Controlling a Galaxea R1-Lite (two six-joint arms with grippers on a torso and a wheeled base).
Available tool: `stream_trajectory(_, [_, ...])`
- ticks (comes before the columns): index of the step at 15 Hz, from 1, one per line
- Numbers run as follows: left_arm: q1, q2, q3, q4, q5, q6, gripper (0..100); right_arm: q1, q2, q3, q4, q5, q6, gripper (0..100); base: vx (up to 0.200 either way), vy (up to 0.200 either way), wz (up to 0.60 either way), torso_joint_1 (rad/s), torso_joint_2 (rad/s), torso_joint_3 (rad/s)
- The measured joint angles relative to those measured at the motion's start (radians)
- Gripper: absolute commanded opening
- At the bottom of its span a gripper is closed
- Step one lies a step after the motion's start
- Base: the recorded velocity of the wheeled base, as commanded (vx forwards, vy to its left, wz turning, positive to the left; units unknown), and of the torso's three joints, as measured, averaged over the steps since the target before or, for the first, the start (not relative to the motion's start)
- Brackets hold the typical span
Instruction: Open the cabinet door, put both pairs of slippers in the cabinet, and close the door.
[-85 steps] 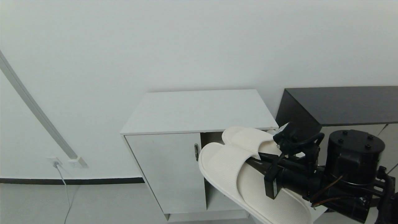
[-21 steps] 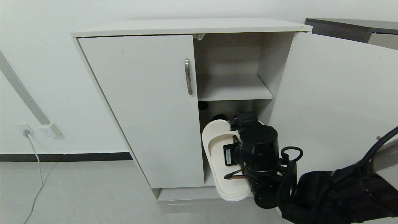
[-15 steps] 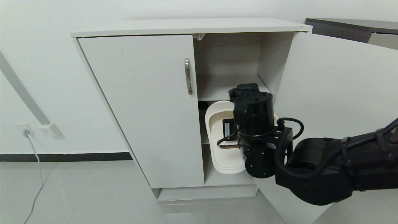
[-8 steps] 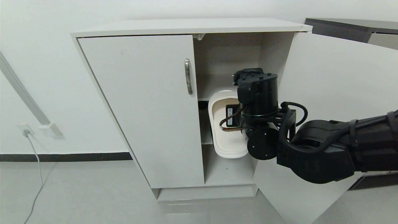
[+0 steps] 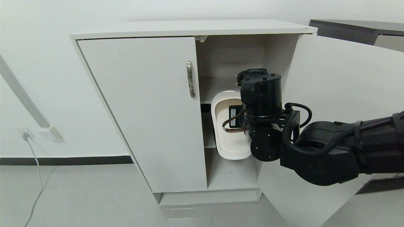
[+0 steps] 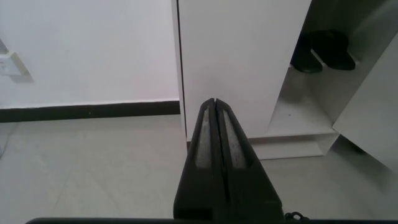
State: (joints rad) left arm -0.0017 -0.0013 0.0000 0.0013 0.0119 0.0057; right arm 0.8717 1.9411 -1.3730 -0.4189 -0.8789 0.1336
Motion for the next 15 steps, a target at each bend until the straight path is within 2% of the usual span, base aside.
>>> stream_trajectory(5, [0.0, 0.0, 0.0, 0.0, 0.0, 0.0, 0, 0.0, 0.0, 0.0, 0.001, 0.0, -0.001, 0, 0.2, 0.0, 0.0, 0.003, 0.01, 0.002])
stream_trajectory(15, [0.0, 0.0, 0.0, 0.0, 0.003, 0.0, 0, -0.008, 0.021, -0.035, 0.033, 0.025, -0.01, 0, 0.0, 0.0, 0.0, 0.0, 0.0, 0.0])
